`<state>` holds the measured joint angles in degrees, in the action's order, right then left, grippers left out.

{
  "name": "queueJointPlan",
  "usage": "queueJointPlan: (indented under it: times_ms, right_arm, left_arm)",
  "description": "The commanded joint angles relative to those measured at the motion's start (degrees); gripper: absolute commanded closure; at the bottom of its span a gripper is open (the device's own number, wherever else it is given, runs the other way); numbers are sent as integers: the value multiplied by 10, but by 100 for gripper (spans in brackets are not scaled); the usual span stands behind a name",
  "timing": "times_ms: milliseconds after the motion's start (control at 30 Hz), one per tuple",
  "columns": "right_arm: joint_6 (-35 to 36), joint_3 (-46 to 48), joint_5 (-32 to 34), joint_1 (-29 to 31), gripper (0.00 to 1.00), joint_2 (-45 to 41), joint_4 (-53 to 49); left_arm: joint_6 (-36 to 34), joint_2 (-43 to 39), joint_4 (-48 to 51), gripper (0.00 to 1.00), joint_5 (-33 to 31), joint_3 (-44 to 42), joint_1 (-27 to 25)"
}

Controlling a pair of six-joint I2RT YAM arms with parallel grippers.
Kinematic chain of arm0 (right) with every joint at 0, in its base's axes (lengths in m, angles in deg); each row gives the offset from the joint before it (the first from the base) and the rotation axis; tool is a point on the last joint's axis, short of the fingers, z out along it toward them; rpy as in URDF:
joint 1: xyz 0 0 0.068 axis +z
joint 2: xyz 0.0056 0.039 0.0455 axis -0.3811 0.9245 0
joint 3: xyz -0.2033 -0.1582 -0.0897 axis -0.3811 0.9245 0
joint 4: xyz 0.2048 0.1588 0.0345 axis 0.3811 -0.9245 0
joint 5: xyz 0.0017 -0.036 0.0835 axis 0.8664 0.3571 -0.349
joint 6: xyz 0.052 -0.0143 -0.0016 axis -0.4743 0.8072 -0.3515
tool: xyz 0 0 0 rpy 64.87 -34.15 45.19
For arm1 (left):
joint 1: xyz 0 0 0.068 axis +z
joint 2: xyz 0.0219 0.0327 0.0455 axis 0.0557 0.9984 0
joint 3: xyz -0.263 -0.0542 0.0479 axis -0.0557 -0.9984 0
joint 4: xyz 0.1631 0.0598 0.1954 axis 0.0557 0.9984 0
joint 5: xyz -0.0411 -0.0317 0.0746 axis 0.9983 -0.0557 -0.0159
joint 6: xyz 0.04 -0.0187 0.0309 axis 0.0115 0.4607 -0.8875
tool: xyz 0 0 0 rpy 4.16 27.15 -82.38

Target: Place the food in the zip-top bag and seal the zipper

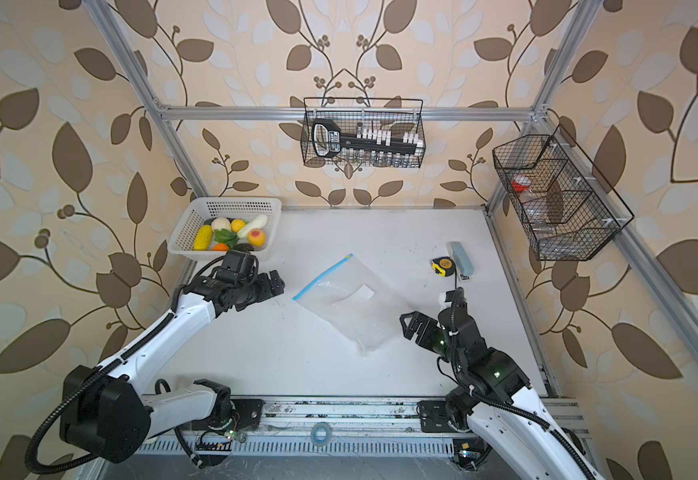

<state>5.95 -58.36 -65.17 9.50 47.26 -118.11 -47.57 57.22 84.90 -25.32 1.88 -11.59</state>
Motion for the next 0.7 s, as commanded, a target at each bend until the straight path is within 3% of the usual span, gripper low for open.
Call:
queueJointPlan:
  times_ms: [0, 167, 300, 467, 667]
  right_arm:
    - [-46, 8, 39, 72, 0, 3, -35]
    - [-46, -16, 161, 216, 0, 61, -31]
    - [-26, -41, 214, 304, 0, 136, -12]
    - [-8, -94, 343, 435, 0, 235, -42]
    - [13, -117, 378, 481, 0, 323, -32]
  left_arm:
    - [47, -13, 7, 1, 22, -15, -11]
    - [64, -17, 1, 1, 28, -29, -15]
    - [72, -17, -5, 1, 53, -35, -16]
    - [76, -17, -9, 1, 56, -41, -16]
    - [85, 4, -22, 1, 73, -36, -17]
